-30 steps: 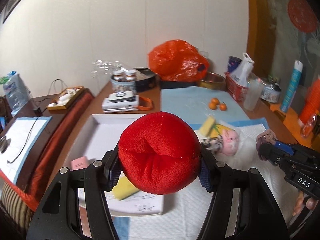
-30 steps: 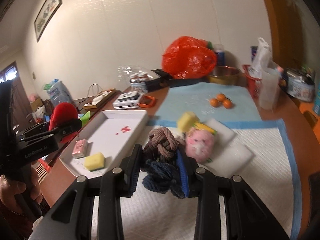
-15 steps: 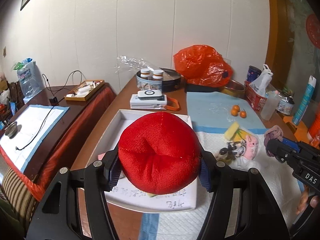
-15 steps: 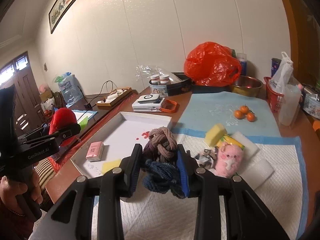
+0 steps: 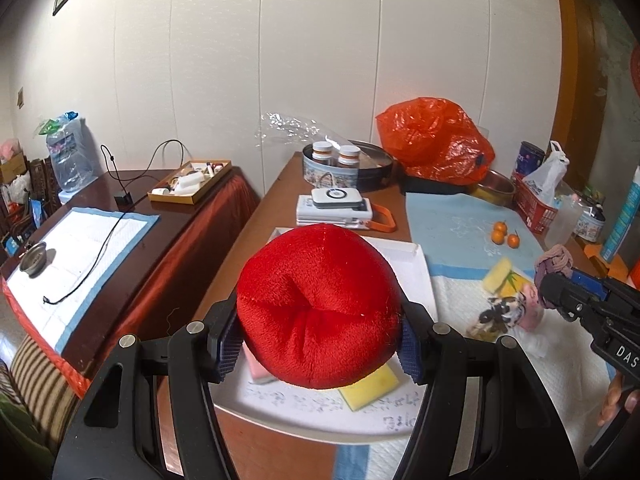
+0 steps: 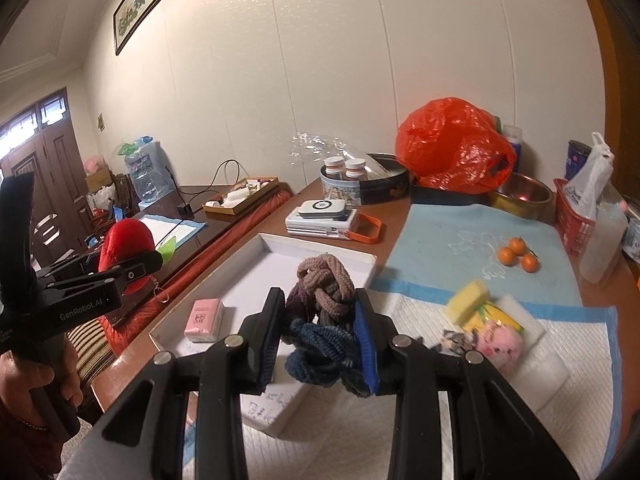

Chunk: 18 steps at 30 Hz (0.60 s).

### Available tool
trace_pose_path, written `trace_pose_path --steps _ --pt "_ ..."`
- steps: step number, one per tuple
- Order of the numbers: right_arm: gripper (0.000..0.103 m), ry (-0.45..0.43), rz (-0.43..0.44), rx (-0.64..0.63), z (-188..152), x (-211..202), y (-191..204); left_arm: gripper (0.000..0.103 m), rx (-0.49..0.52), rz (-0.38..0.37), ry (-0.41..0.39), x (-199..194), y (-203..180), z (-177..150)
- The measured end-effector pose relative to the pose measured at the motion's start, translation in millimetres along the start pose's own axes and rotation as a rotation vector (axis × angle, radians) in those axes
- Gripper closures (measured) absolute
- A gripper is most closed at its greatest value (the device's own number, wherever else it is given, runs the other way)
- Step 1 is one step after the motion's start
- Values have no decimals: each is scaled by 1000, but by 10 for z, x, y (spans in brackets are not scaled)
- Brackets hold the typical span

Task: Organize soft objects
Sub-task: 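Carry the rope and red ball into the white box and open both tools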

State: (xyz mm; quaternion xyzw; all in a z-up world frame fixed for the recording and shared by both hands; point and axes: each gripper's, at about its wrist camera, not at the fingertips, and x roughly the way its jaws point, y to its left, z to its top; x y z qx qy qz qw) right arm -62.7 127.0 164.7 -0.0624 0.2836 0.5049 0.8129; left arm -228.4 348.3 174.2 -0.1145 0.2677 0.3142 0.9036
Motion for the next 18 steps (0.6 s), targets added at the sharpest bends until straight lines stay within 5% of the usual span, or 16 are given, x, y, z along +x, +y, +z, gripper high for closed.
trace_pose_path --steps 9,18 --pt "69 50 28 0 123 457 213 39 -2 5 57 424 214 114" --pt "67 185 39 24 54 1233 341 39 -5 9 212 1145 281 4"
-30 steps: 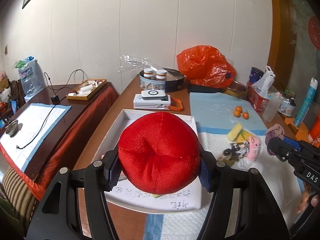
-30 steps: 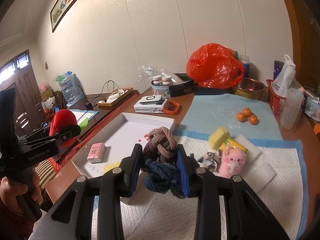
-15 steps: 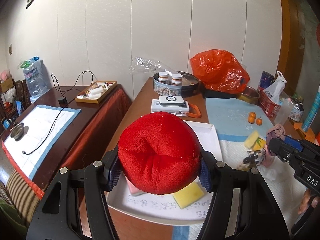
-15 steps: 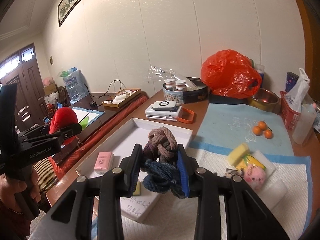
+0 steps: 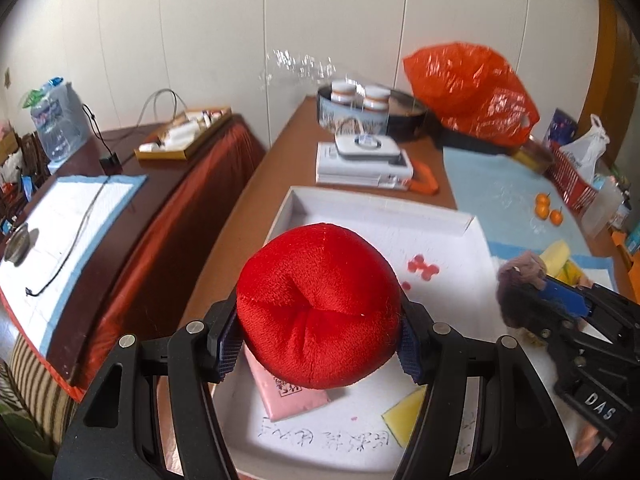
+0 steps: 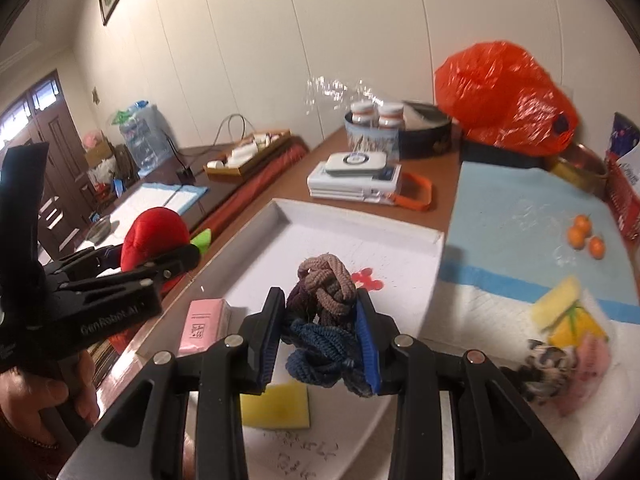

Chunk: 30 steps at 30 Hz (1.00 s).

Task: Organize soft objects
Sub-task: 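Carry the rope and red ball into the white box and open both tools, then move both open tools back over the pad toward the remaining toys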

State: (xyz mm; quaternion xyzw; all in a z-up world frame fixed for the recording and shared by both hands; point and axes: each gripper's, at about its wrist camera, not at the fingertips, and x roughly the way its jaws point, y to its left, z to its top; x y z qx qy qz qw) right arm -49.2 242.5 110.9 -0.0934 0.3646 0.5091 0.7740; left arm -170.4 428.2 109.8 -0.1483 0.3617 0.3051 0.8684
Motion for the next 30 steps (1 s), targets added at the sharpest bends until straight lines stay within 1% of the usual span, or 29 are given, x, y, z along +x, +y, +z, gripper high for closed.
trace_pose_path --steps 3,4,5,6,7,8,9,10,11,13,16,19,21,23,26,30 --pt "67 17 -11 17 -22 152 32 38 2 3 25 120 9 -24" --pt "65 21 -26 30 -31 184 29 38 1 2 32 150 16 -28" --pt "54 22 -30 38 -38 218 27 37 -2 4 40 187 35 -34" --pt "45 24 -31 44 -40 248 18 36 -5 5 46 220 58 -36" --pt "26 22 -27 47 -42 271 14 33 -9 3 53 255 78 -34" --pt "11 17 -20 43 -46 282 20 31 -13 0 59 283 95 -34" --pt "7 6 -20 37 -46 283 27 23 -15 -1 62 306 102 -31" --pt "0 -10 -30 26 -51 274 45 14 -20 7 64 325 117 -37" --pt "0 -22 -37 18 -48 268 57 11 -23 19 62 336 131 -37" --pt "0 -39 -58 7 -38 264 68 2 -38 31 56 335 179 -51" --pt "0 -49 -55 13 -42 232 58 2 -53 30 45 288 215 -65" --pt "0 -51 -64 11 -58 202 57 2 -47 39 24 194 196 -88" --pt "0 -52 -82 9 -76 149 54 2 -45 38 12 105 163 -118" --pt "0 -64 -80 19 -111 55 38 2 -44 32 4 26 125 -142" --pt "0 -85 -80 34 -158 -100 9 2 -28 8 -14 -141 -26 -202" --pt "0 -142 -133 77 -296 -472 -198 2 8 -54 -22 -330 -383 -341"
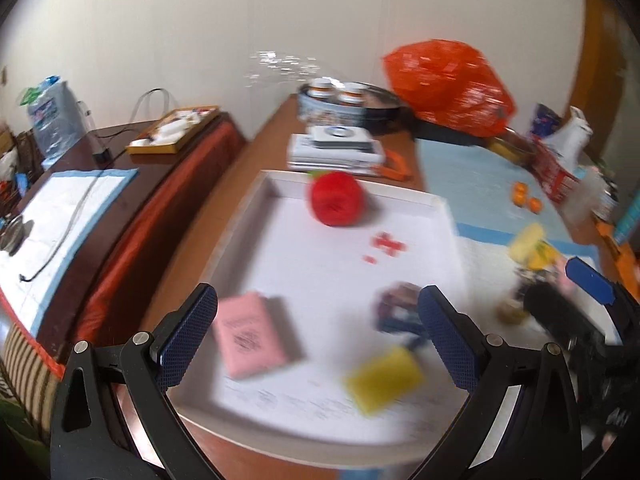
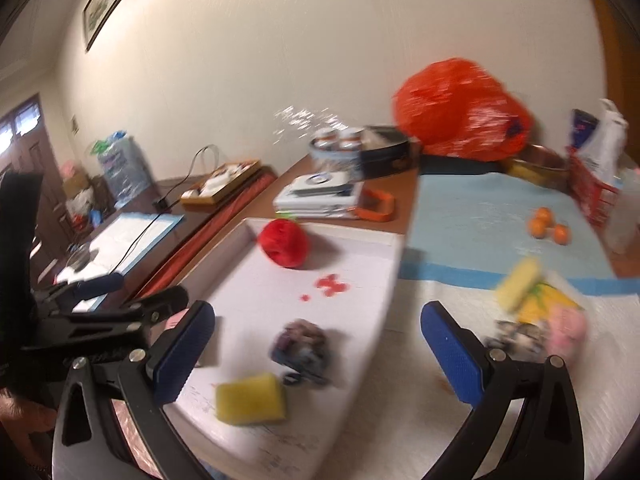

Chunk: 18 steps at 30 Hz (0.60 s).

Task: Organize soft objects
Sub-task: 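Move both open tools back over the pad toward the remaining toys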

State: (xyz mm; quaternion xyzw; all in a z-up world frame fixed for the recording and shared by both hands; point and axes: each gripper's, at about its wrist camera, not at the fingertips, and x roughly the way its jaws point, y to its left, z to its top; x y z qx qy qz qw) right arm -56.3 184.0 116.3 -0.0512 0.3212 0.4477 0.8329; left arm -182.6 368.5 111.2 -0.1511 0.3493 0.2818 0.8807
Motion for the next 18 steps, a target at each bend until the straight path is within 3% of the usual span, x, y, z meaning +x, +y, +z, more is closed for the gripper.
trace_pose_path --steps 7,11,14,18 --pt "0 -52 -167 122 -259 -640 -865 2 119 -181 55 -70 -1038 -395" --pt "0 -33 -247 172 -455 -901 -1333 2 253 -272 116 22 -1719 -715" --pt "0 -21 -284 207 -617 -1066 -1597 2 314 -278 167 226 -2064 -975" --pt "0 -1 -313 239 -783 -1218 -1890 2 340 -230 221 512 -2310 -1190"
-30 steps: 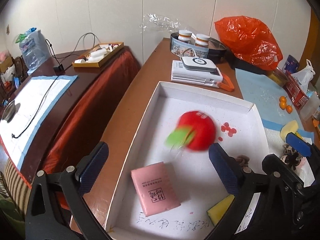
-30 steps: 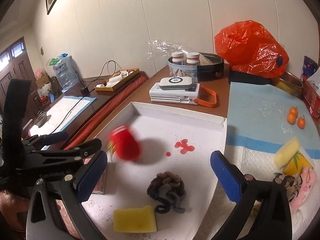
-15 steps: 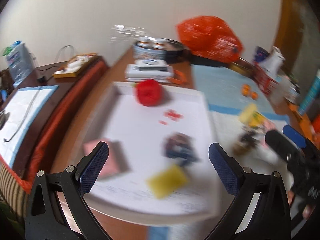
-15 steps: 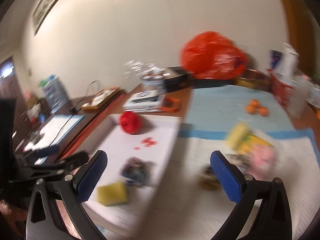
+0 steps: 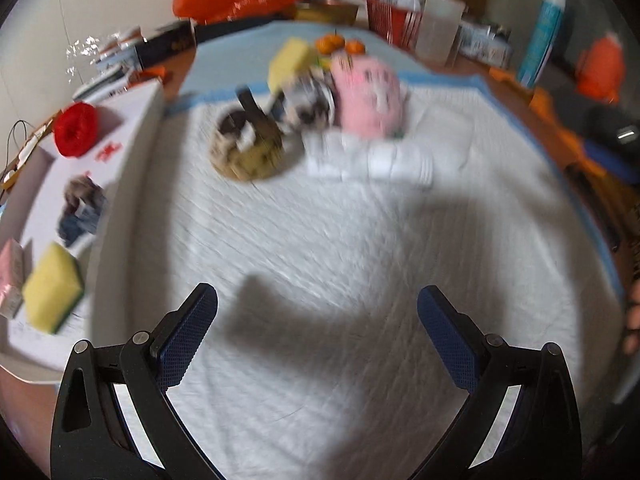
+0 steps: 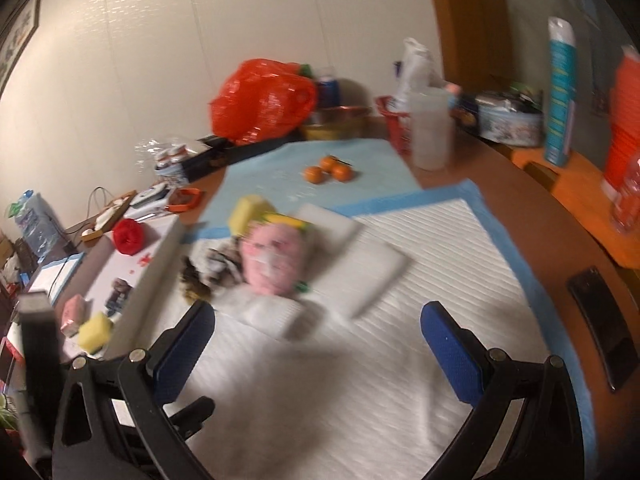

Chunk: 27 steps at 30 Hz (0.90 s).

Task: Organize soft objects
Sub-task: 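Move both open tools back over the pad toward the remaining toys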

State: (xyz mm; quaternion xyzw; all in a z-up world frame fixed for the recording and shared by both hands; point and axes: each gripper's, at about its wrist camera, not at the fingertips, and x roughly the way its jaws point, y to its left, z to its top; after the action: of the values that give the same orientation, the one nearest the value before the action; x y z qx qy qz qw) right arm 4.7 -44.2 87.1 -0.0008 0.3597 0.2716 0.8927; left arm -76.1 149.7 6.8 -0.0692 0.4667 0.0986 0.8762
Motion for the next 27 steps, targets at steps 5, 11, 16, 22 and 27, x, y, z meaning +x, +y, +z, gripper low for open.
trace_pose_path --steps 5,11,16,22,27 --pt "0 10 -13 19 -55 -59 -247 2 -8 24 -19 140 -114 33" --pt "0 10 1 0 -79 -108 -345 0 -20 25 -40 186 -158 77" --pt "0 4 29 1 -65 -87 -349 0 -18 27 -41 185 -161 56" --pt "0 8 63 17 -69 -43 -358 0 -19 27 -41 186 -158 54" --pt "0 -3 91 5 -32 -70 -300 0 -18 28 -42 188 -158 55"
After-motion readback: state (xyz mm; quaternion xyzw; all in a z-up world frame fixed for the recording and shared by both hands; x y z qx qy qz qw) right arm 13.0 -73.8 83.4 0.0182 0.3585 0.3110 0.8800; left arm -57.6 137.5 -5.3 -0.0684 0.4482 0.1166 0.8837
